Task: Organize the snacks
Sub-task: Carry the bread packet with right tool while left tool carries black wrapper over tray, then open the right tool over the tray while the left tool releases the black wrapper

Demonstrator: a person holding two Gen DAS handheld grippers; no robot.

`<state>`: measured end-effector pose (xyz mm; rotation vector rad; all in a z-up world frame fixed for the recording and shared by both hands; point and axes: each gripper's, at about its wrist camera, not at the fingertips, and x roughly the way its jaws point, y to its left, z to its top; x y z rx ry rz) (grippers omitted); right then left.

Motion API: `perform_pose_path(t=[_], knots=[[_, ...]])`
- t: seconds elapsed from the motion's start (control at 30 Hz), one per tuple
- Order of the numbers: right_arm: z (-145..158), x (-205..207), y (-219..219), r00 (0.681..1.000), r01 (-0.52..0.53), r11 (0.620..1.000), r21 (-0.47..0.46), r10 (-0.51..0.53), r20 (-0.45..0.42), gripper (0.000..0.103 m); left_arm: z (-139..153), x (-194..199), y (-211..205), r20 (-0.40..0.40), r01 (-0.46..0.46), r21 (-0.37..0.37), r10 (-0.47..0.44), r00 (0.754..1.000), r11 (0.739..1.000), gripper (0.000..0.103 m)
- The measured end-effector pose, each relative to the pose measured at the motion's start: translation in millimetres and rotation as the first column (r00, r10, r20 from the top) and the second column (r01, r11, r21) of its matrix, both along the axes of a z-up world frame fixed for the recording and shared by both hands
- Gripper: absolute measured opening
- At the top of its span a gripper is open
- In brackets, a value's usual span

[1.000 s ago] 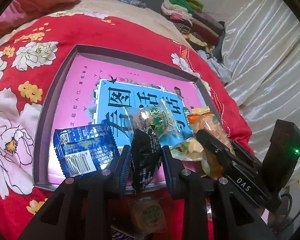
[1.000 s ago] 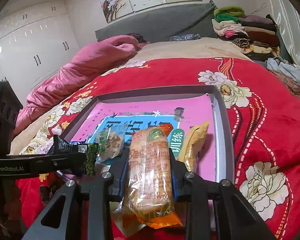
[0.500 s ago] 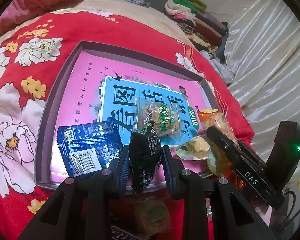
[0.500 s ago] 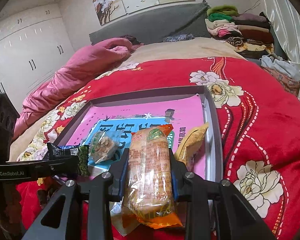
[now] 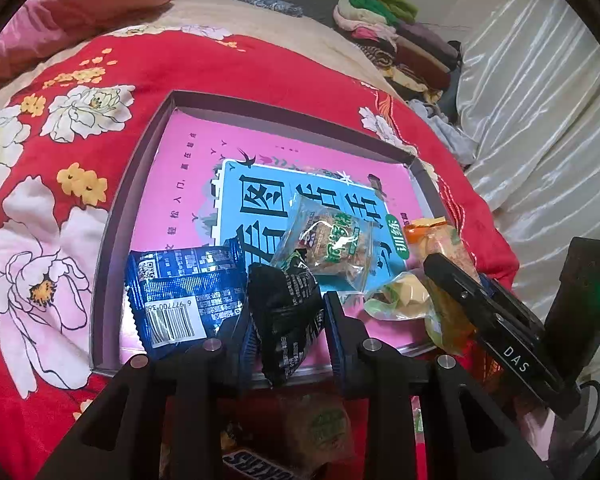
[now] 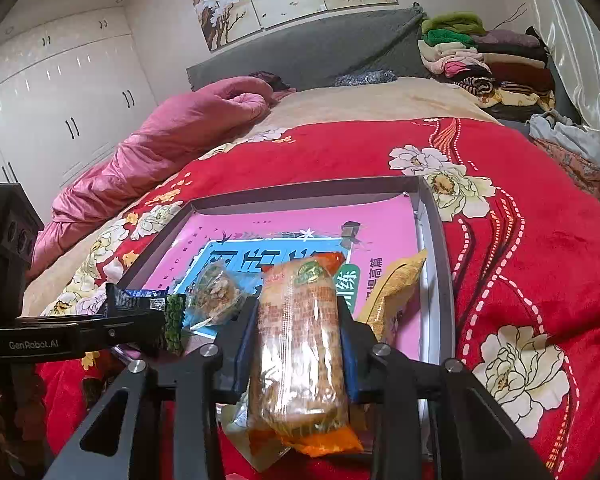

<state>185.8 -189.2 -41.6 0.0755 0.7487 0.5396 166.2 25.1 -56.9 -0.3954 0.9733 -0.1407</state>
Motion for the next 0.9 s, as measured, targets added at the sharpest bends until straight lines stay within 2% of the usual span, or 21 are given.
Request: perform_pose_path(t=[0.9], knots=[[9, 1, -14, 0.999, 0.041, 0.999, 0.029, -0.042, 0.011, 0.045, 4, -6, 5, -0.001, -0.019, 0.008, 0.019, 1.0, 1.0, 0.034]])
